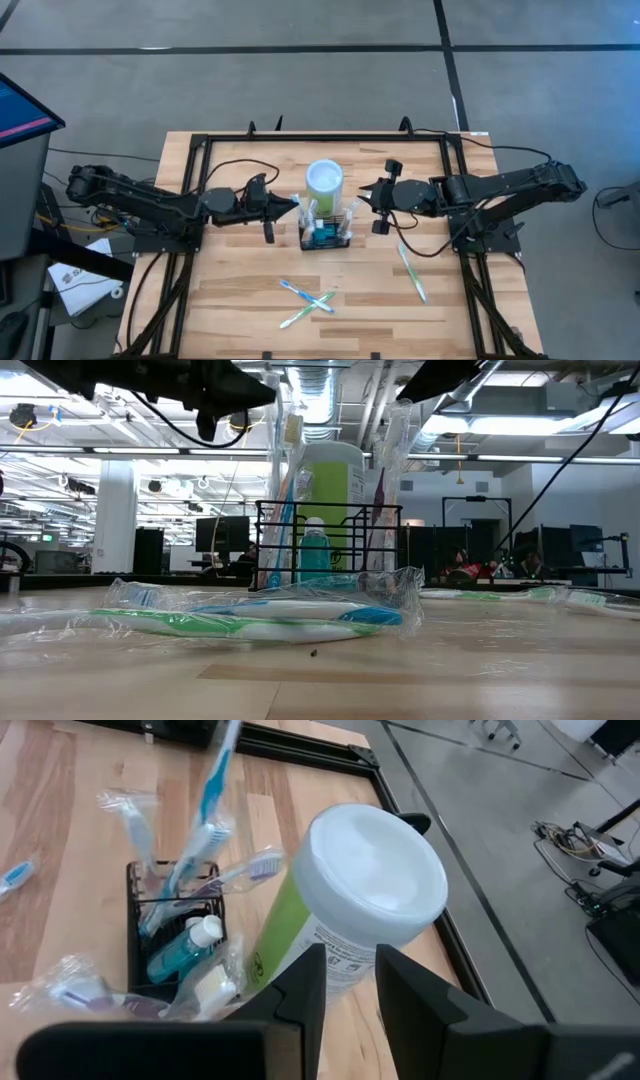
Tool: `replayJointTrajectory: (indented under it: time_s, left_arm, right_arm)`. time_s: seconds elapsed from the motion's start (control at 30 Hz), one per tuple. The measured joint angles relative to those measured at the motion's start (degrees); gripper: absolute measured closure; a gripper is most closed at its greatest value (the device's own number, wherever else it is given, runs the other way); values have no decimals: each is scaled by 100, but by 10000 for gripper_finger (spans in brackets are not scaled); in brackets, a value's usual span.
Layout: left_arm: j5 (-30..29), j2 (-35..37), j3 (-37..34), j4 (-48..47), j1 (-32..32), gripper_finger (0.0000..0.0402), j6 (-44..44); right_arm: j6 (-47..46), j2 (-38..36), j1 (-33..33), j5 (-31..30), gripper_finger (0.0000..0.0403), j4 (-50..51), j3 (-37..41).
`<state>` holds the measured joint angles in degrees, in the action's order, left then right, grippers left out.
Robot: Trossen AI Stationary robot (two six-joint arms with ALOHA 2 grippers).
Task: Pick & Place toothbrushing station
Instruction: Put the left blue toothbrush into the wire organizer
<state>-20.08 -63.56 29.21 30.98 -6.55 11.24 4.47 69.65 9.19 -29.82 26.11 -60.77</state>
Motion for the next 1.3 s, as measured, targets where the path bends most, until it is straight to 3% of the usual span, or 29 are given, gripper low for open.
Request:
replayJointTrajectory:
  time_s: [0.87,1.3]
  left_arm:
    - [-4,-1444,0,59,11,401,718]
    - [-7,-1535,0,30,11,393,770]
  right_arm:
    - [-2,0,0,0,321,1,0]
    - [-2,0,0,2,321,2,0]
